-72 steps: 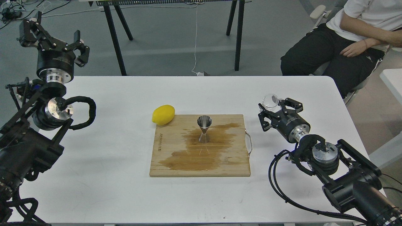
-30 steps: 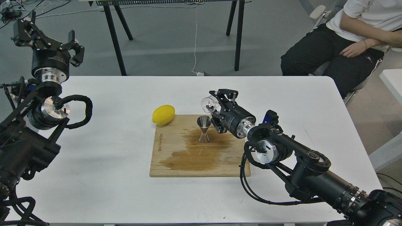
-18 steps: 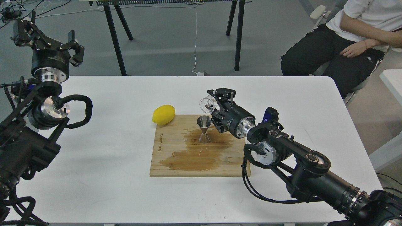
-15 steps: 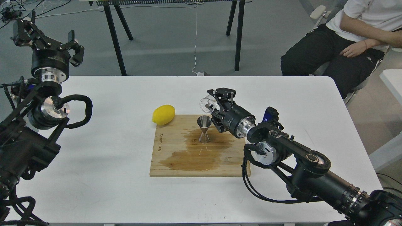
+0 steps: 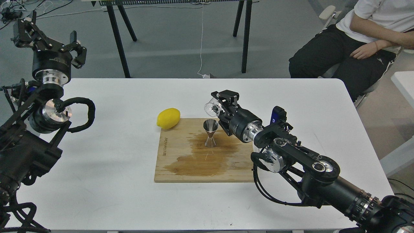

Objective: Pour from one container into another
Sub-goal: 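Tilt the glass cup with the right gripper to pour into the jigger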

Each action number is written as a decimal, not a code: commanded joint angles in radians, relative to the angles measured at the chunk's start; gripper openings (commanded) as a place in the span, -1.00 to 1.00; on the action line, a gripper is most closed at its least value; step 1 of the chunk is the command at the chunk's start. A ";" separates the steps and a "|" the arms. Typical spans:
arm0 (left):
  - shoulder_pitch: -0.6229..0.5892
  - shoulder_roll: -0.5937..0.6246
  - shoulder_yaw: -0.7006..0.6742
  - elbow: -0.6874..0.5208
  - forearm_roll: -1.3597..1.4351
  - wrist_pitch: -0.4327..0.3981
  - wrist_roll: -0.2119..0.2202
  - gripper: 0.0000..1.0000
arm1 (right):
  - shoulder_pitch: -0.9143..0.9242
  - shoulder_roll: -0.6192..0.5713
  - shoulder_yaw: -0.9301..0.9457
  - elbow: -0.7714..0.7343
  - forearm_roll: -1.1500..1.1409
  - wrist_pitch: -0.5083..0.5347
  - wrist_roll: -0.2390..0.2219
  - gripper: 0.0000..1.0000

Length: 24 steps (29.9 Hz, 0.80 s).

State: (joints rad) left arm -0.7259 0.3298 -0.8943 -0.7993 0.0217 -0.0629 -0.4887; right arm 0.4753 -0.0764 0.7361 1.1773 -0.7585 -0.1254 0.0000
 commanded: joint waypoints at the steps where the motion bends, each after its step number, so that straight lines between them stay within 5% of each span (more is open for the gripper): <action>1: 0.000 0.000 0.000 0.000 0.000 0.000 0.000 1.00 | 0.005 -0.002 -0.018 -0.001 -0.021 -0.002 0.001 -0.19; 24: 0.000 0.000 0.000 0.002 0.001 -0.002 0.000 1.00 | 0.025 -0.031 -0.069 0.005 -0.166 -0.040 0.003 -0.19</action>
State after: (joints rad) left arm -0.7259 0.3298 -0.8943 -0.7982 0.0231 -0.0645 -0.4887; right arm 0.4990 -0.1069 0.6674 1.1800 -0.9235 -0.1651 0.0035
